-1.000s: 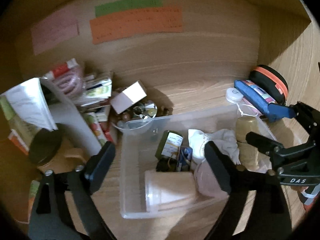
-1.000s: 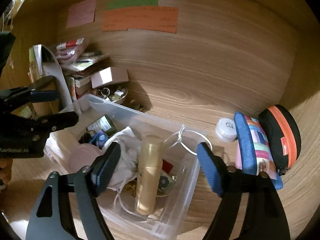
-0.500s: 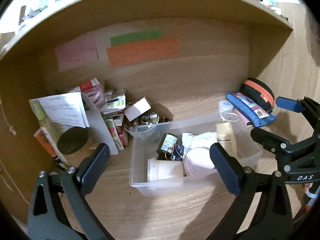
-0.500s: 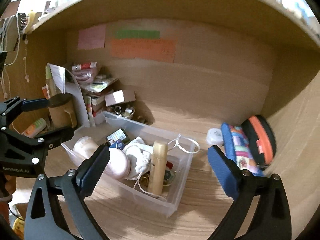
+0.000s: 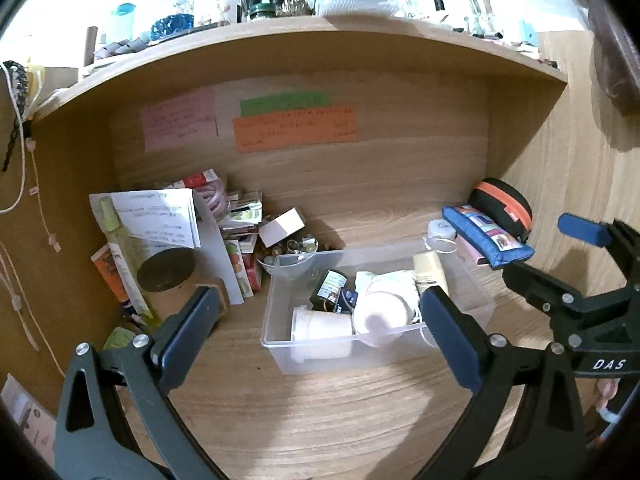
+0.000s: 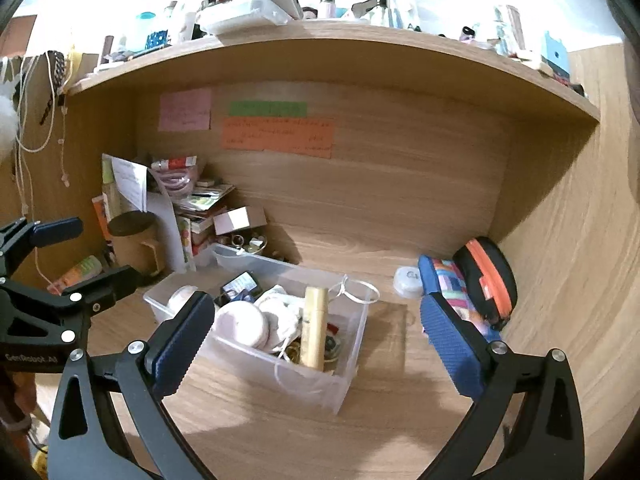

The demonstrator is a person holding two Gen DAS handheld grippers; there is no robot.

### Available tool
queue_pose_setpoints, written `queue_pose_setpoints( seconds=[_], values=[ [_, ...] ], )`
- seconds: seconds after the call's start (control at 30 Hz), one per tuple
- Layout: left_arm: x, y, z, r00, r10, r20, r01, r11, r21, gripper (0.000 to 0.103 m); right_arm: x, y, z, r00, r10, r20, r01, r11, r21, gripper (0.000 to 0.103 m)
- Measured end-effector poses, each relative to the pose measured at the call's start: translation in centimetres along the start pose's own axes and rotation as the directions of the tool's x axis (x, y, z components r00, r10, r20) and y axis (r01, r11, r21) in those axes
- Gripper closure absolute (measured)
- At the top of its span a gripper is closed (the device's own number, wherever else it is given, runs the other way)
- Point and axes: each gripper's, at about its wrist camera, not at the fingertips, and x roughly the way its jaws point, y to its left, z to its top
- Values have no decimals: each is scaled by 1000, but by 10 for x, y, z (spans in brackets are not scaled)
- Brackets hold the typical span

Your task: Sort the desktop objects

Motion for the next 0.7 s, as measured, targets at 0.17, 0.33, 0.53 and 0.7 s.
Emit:
queue_pose_setpoints(
  seconds=[0.17,0.33,0.53,0.7],
  values=[
    [-9,-2,-6,1000,-12,13,12,1000,-7,0,-6,-1,-10,1000,-13,-7,13,999,39,0],
    [-10,-6,-11,1000,4,10,-4,1000,-2,0,-7,-7,-19,999,-7,-34,10,996,91,0],
    [-8,-6,-15,1000,-21,9,22,999,-29,0,-6,-8,-26,998,-17,-55,22,996,88,0],
    [-4,-5,-16,999,-38,14,39,998,-42,0,-5,-5,-29,998,-20,-62,24,997,67,0]
  ],
)
